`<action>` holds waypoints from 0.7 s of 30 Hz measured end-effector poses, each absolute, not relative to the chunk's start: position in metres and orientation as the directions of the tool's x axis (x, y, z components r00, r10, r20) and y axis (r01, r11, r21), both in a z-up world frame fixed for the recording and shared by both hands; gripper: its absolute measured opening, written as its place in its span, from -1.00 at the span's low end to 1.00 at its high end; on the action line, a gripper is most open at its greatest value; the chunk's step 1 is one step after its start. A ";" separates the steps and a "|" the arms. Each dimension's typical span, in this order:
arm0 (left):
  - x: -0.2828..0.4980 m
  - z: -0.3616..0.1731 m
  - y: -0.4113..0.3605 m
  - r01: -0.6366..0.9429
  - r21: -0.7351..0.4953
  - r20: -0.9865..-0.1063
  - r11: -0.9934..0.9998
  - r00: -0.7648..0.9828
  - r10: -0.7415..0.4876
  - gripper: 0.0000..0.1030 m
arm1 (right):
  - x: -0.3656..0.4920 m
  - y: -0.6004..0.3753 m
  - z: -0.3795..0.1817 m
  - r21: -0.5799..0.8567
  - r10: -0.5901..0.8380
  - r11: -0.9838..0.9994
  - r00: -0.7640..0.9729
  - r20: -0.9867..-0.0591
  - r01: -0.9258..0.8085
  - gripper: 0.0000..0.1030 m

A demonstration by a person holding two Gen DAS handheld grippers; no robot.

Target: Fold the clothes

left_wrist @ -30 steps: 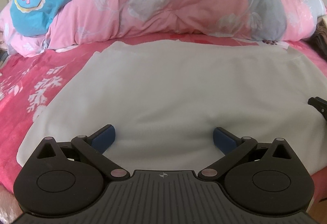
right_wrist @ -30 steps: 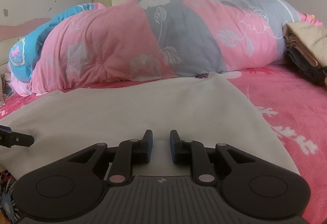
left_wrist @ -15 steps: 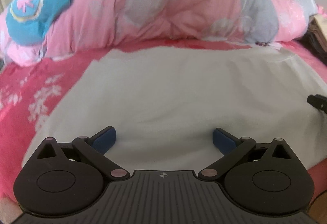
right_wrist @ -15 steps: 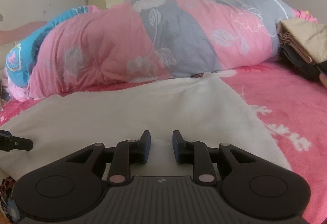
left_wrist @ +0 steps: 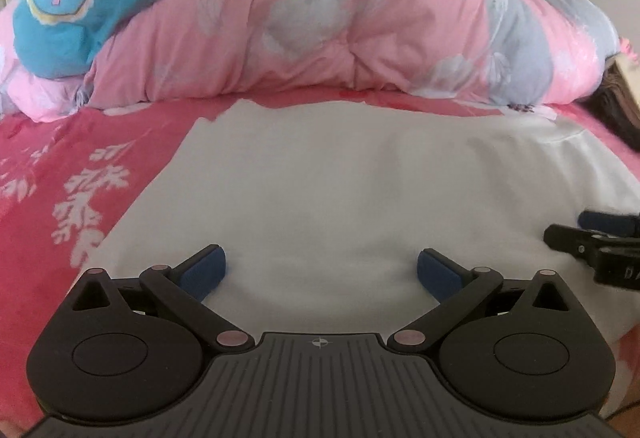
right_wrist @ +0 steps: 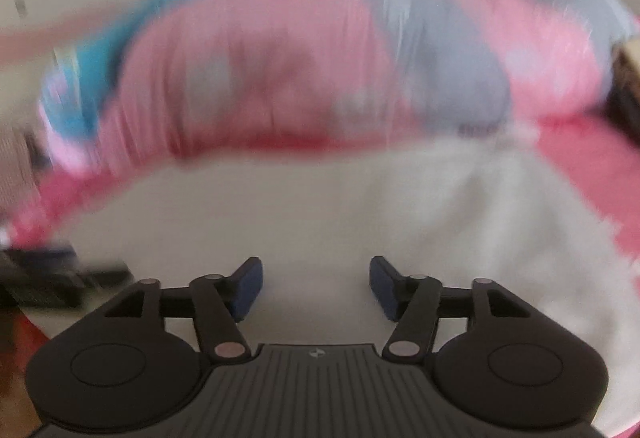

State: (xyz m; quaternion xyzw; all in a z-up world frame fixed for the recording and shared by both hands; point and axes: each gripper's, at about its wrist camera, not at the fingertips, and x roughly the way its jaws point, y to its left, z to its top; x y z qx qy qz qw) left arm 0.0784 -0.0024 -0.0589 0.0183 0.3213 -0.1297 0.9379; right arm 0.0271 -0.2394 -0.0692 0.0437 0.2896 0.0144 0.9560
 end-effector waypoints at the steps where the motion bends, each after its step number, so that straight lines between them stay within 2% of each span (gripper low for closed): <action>1: 0.078 -0.059 -0.001 0.257 -0.056 -0.604 0.965 0.761 -0.237 1.00 | 0.028 -0.235 -0.067 0.063 0.034 0.998 0.827 -0.561 0.002 0.30; 2: 0.077 -0.059 0.000 0.258 -0.060 -0.601 0.964 0.762 -0.241 1.00 | 0.029 -0.230 -0.063 0.034 0.014 0.999 0.824 -0.567 0.006 0.30; 6: 0.078 -0.060 0.000 0.254 -0.063 -0.603 0.965 0.761 -0.240 1.00 | 0.034 -0.226 -0.031 0.072 0.018 0.997 0.844 -0.535 0.025 0.31; 8: 0.079 -0.058 -0.003 0.251 -0.048 -0.619 0.967 0.752 -0.226 1.00 | 0.040 -0.221 -0.023 0.024 -0.034 0.998 0.861 -0.508 0.053 0.39; 9: 0.079 -0.057 -0.004 0.248 -0.045 -0.628 0.968 0.747 -0.221 1.00 | 0.045 -0.219 -0.024 0.013 -0.049 0.998 0.860 -0.508 0.065 0.49; 12: 0.082 -0.054 -0.005 0.238 -0.045 -0.652 0.970 0.729 -0.209 1.00 | 0.070 -0.219 -0.051 0.013 -0.037 0.998 0.806 -0.591 0.055 0.63; 13: 0.082 -0.054 -0.004 0.234 -0.050 -0.656 0.971 0.725 -0.208 1.00 | 0.075 -0.220 -0.062 0.013 -0.031 0.999 0.795 -0.605 0.049 0.81; 19: 0.082 -0.055 -0.002 0.223 -0.069 -0.656 0.972 0.724 -0.213 1.00 | 0.089 -0.223 -0.066 0.023 -0.013 0.999 0.731 -0.682 0.039 1.00; 21: 0.082 -0.055 -0.001 0.225 -0.072 -0.654 0.972 0.725 -0.216 1.00 | 0.095 -0.224 -0.064 0.028 -0.010 0.999 0.711 -0.704 0.042 1.00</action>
